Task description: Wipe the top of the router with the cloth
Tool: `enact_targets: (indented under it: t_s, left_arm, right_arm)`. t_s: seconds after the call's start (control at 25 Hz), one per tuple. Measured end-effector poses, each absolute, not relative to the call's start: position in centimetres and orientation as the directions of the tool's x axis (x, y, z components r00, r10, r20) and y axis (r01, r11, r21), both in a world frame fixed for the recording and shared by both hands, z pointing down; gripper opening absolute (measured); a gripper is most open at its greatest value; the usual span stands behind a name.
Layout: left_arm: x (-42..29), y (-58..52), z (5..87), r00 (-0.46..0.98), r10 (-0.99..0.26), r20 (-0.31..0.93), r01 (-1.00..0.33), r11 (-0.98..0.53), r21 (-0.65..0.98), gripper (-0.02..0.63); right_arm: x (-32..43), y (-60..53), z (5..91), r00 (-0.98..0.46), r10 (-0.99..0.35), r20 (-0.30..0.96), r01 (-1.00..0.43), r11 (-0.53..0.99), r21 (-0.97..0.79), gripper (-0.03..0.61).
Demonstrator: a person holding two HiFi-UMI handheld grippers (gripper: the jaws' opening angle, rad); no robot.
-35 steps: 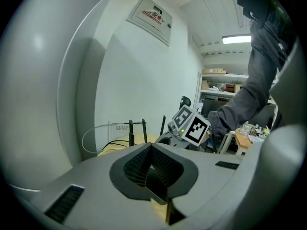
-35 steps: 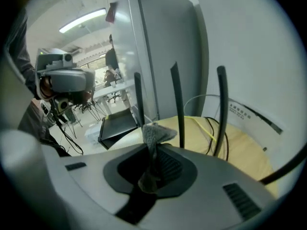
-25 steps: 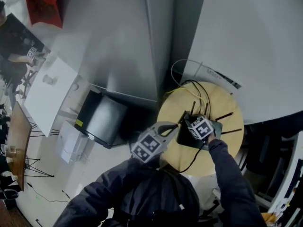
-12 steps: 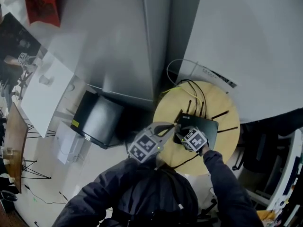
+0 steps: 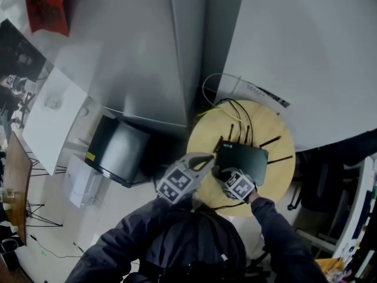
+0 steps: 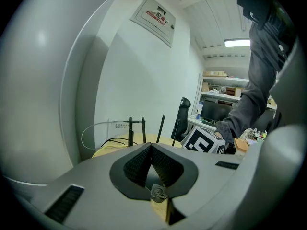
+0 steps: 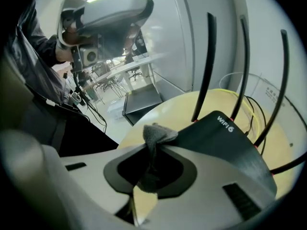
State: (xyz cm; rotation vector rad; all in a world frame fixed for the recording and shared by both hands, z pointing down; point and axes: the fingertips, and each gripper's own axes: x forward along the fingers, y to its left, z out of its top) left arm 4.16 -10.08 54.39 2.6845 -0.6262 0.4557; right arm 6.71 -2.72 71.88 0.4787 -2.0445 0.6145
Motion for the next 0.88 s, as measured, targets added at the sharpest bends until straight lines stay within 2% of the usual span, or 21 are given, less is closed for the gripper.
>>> enact_targets:
  t_s: [0.52,0.72,0.88]
  left_arm:
    - [3.6,-10.4,54.3,0.84,-0.369,0.397,-0.486,-0.838,0.249,-0.008]
    - [3.2,-10.4,54.1,0.835,-0.376,0.401,-0.494,-0.834,0.245,-0.008]
    - [3.3,-10.3,54.1,0.837,-0.371,0.403,-0.49,-0.836,0.247,-0.008]
  right_arm:
    - [14.8,-15.1,72.0,-0.326,-0.299,0.897,-0.659,0.752,0.01,0.072]
    - [15.6,-15.4,72.9,-0.307,-0.273,0.911,-0.635,0.773,0.018,0.072]
    - [14.2,-12.5,72.7,-0.367,-0.201,0.908,-0.59,0.805,-0.06,0.072]
